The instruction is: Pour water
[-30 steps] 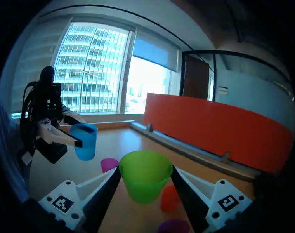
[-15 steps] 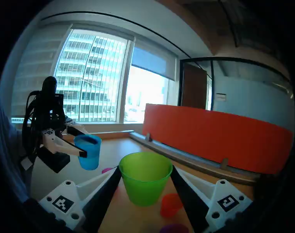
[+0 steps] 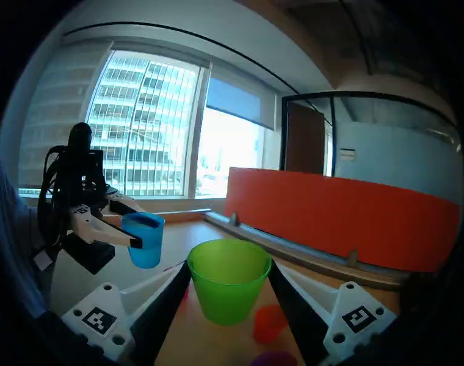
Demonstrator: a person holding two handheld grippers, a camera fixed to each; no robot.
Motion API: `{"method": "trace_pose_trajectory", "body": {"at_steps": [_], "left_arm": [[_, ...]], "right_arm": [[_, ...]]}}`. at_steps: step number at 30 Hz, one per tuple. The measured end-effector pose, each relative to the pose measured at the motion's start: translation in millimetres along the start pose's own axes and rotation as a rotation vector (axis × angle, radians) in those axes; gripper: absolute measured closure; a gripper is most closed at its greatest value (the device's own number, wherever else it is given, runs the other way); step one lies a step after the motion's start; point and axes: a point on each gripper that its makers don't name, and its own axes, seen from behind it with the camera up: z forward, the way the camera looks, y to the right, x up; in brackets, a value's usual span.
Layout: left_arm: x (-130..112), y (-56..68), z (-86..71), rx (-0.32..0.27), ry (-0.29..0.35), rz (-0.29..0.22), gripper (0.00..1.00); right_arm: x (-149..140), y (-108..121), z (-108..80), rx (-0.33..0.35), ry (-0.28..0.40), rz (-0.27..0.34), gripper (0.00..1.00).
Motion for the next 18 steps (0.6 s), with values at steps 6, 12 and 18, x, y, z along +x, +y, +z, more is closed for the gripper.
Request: {"method": "trace_pose_trajectory", "body": {"at_steps": [6,12,18], "left_arm": [[10.7,0.4,-0.1,0.008,0.02,0.031,0.13],[24.0,-0.2,0.6,0.021,0.035,0.093,0.13],[43.6,4.5,2.5,0.03,0.057,0.173,0.13]], "right_arm": [[1.1,-4.6,-3.7,0.018,0.01,0.019,0.07],[1.5,-10.5,-8.7,0.032,0.007,0.015,0.08],[0.7,-17.8,-13.3,0.046,0.002,-0.001,0.08]]}}
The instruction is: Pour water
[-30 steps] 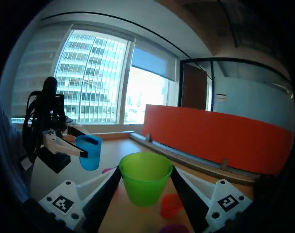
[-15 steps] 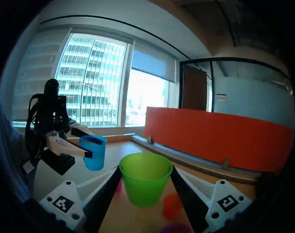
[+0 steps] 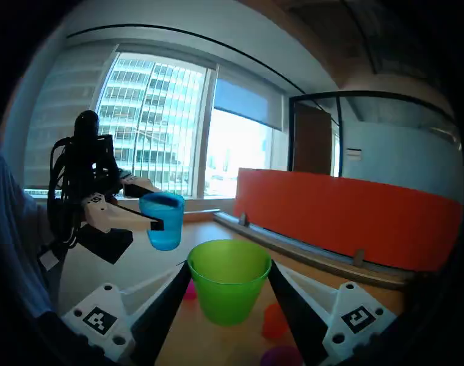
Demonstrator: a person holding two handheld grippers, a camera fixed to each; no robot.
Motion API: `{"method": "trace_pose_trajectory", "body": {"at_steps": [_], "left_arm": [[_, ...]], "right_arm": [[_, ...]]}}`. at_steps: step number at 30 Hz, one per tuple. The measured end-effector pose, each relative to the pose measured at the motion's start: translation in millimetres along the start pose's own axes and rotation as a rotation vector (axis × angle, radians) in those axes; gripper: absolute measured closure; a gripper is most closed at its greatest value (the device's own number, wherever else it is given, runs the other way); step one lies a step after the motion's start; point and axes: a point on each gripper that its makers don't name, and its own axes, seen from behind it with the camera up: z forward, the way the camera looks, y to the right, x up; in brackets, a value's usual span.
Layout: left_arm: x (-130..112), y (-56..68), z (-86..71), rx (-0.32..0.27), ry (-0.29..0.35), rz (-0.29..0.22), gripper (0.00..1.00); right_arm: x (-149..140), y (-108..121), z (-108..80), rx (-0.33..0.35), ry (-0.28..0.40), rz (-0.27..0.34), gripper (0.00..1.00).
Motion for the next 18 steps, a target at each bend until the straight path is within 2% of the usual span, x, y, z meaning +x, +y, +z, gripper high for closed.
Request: {"method": "trace_pose_trajectory", "body": {"at_steps": [9,18], "left_arm": [[28.5,2.9,6.2,0.026,0.025,0.15,0.13],[49.1,2.9,10.0,0.041,0.052,0.241,0.13]], "right_arm": [[-3.7,-10.9,-4.6,0.02,-0.002,-0.003,0.08],[-8.7,-22.0,-5.7,0.039,-0.006,-0.002,0.08]]}}
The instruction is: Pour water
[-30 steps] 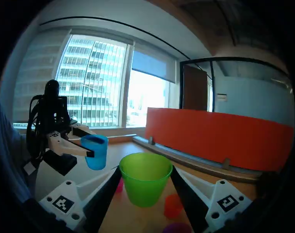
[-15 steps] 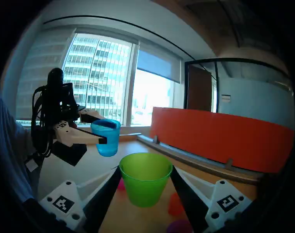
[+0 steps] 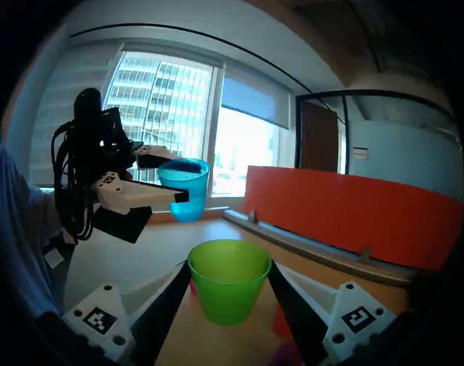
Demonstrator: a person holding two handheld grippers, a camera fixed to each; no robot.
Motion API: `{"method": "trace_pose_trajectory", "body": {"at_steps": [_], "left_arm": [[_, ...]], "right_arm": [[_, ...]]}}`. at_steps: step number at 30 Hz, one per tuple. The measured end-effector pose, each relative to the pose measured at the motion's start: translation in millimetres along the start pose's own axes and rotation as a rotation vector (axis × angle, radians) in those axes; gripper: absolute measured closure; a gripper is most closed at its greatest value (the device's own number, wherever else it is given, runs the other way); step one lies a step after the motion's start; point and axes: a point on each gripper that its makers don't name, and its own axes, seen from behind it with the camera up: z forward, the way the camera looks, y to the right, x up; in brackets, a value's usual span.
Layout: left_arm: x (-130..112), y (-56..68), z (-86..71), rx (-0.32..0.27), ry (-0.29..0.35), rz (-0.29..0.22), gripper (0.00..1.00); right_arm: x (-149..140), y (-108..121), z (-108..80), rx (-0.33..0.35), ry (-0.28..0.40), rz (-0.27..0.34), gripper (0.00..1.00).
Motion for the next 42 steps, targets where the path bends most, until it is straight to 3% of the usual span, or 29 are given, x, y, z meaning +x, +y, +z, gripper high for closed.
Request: {"method": "trace_pose_trajectory", "body": {"at_steps": [23,42], "left_arm": [[54.4,-8.9,1.3,0.03,0.054,0.294,0.13],[76.4,-16.1,8.1,0.05,0.075,0.466,0.13]], "right_arm": [[-11.0,-21.6,3.6,0.044,0.0,0.014,0.08],[-21.9,-41.6,11.0,0.092,-0.019,0.005,0.08]]}}
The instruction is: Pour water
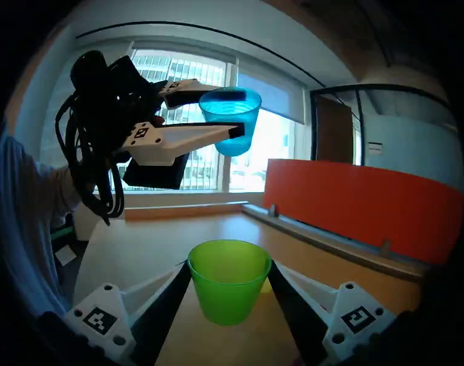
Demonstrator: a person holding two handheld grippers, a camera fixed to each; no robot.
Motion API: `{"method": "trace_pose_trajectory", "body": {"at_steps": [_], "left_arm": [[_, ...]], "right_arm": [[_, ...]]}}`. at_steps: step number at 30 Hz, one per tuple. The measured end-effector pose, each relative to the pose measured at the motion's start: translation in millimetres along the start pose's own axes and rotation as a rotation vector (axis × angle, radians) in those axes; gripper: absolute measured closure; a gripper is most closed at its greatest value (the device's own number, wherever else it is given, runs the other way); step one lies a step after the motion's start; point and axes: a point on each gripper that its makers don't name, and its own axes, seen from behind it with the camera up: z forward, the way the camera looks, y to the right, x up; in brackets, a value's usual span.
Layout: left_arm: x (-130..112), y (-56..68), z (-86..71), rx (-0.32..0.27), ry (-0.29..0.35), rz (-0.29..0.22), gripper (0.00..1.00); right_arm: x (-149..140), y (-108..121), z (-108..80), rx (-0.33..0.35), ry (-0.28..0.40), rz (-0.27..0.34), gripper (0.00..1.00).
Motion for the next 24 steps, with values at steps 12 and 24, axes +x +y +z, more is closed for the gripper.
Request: {"method": "trace_pose_trajectory", "body": {"at_steps": [12,24], "left_arm": [[9.8,-3.8,5.3,0.002,0.004,0.101,0.13],[14.9,-2.5,10.8,0.002,0.007,0.155,0.13]], "right_arm": [[1.6,-7.7,4.6,0.014,0.004,-0.005,0.08],[1.8,-4.6,5.8,0.012,0.011,-0.001,0.08]]}}
